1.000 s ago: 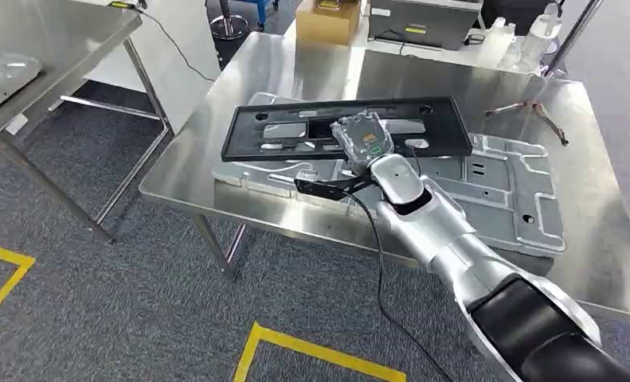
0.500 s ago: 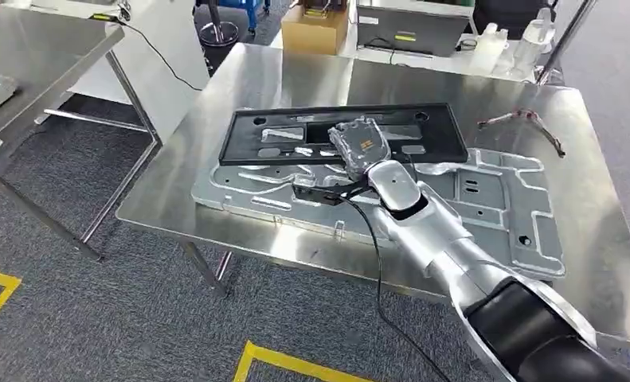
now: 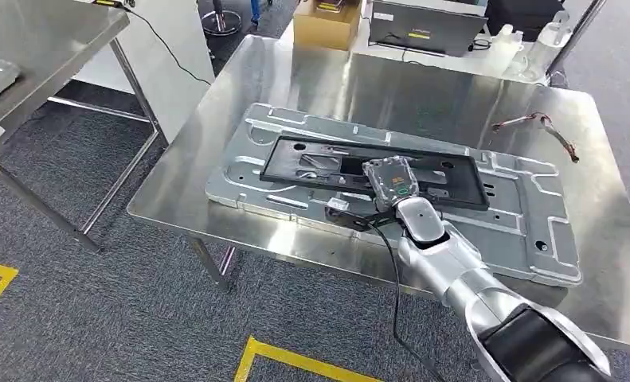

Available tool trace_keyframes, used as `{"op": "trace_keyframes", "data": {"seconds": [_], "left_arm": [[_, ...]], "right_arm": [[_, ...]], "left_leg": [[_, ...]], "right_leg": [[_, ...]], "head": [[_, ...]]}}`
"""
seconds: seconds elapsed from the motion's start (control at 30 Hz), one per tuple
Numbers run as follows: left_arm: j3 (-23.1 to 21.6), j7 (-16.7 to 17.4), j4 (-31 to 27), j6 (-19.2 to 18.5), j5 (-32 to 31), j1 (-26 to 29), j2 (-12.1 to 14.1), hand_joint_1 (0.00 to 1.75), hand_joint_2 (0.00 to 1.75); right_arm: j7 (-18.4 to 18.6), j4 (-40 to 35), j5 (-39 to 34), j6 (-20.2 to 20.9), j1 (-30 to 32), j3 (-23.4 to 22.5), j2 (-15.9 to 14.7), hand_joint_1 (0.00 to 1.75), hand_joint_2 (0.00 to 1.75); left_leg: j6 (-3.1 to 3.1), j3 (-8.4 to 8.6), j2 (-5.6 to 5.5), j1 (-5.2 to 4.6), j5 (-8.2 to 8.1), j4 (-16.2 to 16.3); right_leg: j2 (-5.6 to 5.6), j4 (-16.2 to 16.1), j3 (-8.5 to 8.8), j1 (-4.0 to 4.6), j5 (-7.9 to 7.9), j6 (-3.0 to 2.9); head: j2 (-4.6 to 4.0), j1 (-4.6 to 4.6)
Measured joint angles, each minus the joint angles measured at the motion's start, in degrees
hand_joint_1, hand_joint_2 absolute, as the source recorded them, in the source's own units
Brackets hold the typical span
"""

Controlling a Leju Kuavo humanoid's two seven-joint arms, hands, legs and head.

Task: Take the parts from the cabinet and place them on the table.

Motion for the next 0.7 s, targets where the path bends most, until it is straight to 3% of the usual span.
{"op": "trace_keyframes", "data": {"seconds": [0.1,0.13,0.6,0.63,0.7], "left_arm": [[0.4,-0.1,0.0,-0.1,0.1,0.0,0.0,0.00,1.75],[0.5,-0.2,0.0,-0.1,0.2,0.1,0.0,0.00,1.75],[1.1,-0.1,0.0,-1.6,0.7,0.3,0.0,0.00,1.75],[1.0,-0.1,0.0,-1.6,0.7,0.3,0.0,0.00,0.00],[1.1,-0.1,0.0,-1.6,0.7,0.3,0.0,0.00,0.00]], "right_arm": [[0.0,0.6,0.0,-0.6,1.1,-0.2,-0.1,1.75,1.75],[0.0,0.8,-0.1,-0.9,1.2,-0.3,-0.1,0.00,0.00],[-0.4,2.1,-0.8,-2.9,3.1,-2.9,-0.2,0.00,0.00],[-0.5,2.2,-0.8,-2.9,3.2,-2.9,-0.2,0.00,0.00],[-0.5,2.4,-0.8,-2.9,3.5,-2.9,-0.2,0.00,0.00]], "left_leg": [[0.12,0.02,0.00,0.00,0.09,0.0],[0.16,0.04,0.00,0.01,0.13,0.0],[0.16,0.42,0.17,0.07,0.14,0.0],[0.16,0.43,0.17,0.07,0.15,0.0],[0.14,0.43,0.17,0.07,0.16,0.0]], "right_leg": [[0.00,0.0,-0.01,0.00,0.09,0.20],[0.00,0.0,-0.01,0.01,0.10,0.21],[0.08,0.1,0.26,0.09,0.10,0.22],[0.08,0.1,0.26,0.09,0.10,0.22],[0.08,0.1,0.26,0.09,0.10,0.22]], "head": [[0.00,0.00],[0.00,0.00],[0.00,0.00],[0.00,0.00],[0.00,0.00]]}}
